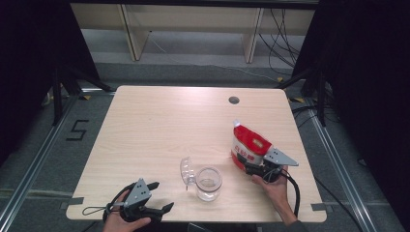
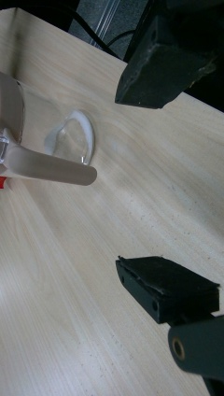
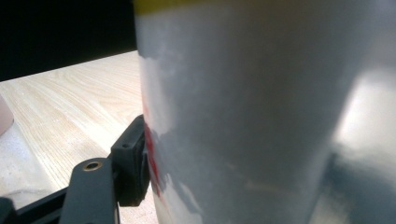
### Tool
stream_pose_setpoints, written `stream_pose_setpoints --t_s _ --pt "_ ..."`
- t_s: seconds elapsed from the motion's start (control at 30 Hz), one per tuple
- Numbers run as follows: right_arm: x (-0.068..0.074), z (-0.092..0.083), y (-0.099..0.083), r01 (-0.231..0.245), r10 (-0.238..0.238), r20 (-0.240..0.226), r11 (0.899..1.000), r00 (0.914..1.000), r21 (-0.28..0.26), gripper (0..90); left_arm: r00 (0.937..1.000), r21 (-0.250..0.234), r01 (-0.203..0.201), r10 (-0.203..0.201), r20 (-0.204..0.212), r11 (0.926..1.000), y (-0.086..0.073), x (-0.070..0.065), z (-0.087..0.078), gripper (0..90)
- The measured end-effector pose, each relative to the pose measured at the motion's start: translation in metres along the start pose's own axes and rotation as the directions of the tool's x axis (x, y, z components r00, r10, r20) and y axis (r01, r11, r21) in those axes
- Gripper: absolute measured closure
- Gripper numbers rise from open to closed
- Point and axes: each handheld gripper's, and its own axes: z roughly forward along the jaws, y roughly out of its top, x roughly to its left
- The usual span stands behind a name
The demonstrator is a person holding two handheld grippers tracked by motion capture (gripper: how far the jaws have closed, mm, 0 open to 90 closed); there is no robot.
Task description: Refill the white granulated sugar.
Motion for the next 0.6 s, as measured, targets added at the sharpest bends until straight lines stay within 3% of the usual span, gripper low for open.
stream_pose_setpoints --t_s 0.03,0.07,0.17,0.2,0.47,0.5,0.57,0.6 --pt "0.0027 -0.0025 -0.0002 -0.033 0.032 0.009 0.999 0.9994 0.036 35.2 1.0000 -0.002 0.000 0.000 -0.001 1.0000 -0.0001 0.0000 0.0001 16.9" --pt "0.0029 -0.0028 -0.0001 -0.039 0.039 0.010 0.999 0.9992 0.037 35.2 1.0000 -0.002 0.000 0.000 -0.001 1.0000 -0.0001 0.0000 0.0001 16.8" --pt "0.0004 -0.0025 0.0002 -0.017 0.017 0.000 0.999 0.9999 0.035 35.4 1.0000 0.000 0.000 0.000 0.000 1.0000 -0.0001 0.0000 0.0002 16.9" --pt "0.0026 -0.0028 -0.0002 -0.039 0.038 0.008 0.999 0.9992 0.035 35.5 1.0000 -0.002 0.000 0.000 0.003 1.0000 -0.0001 0.0001 0.0005 16.9" --pt "0.0030 -0.0031 0.0000 -0.040 0.040 0.000 0.999 0.9992 0.037 36.9 1.0000 -0.004 -0.004 0.004 0.005 1.0000 -0.0002 0.0002 0.0007 16.9" --pt "0.0048 -0.0021 -0.0002 -0.062 0.062 -0.007 0.998 0.9981 0.012 36.6 1.0000 -0.004 -0.004 0.004 0.005 1.0000 -0.0001 0.0001 0.0007 16.9" --pt "0.0028 -0.0033 -0.0001 -0.033 0.033 0.006 0.999 0.9994 0.039 36.6 1.0000 -0.004 -0.004 0.004 0.005 1.0000 -0.0002 0.0001 0.0009 16.8" --pt "0.0044 -0.0027 -0.0002 -0.054 0.054 -0.004 0.998 0.9985 0.021 40.8 0.9998 0.014 -0.020 0.020 -0.001 0.9997 0.0000 0.0014 0.0002 16.9"
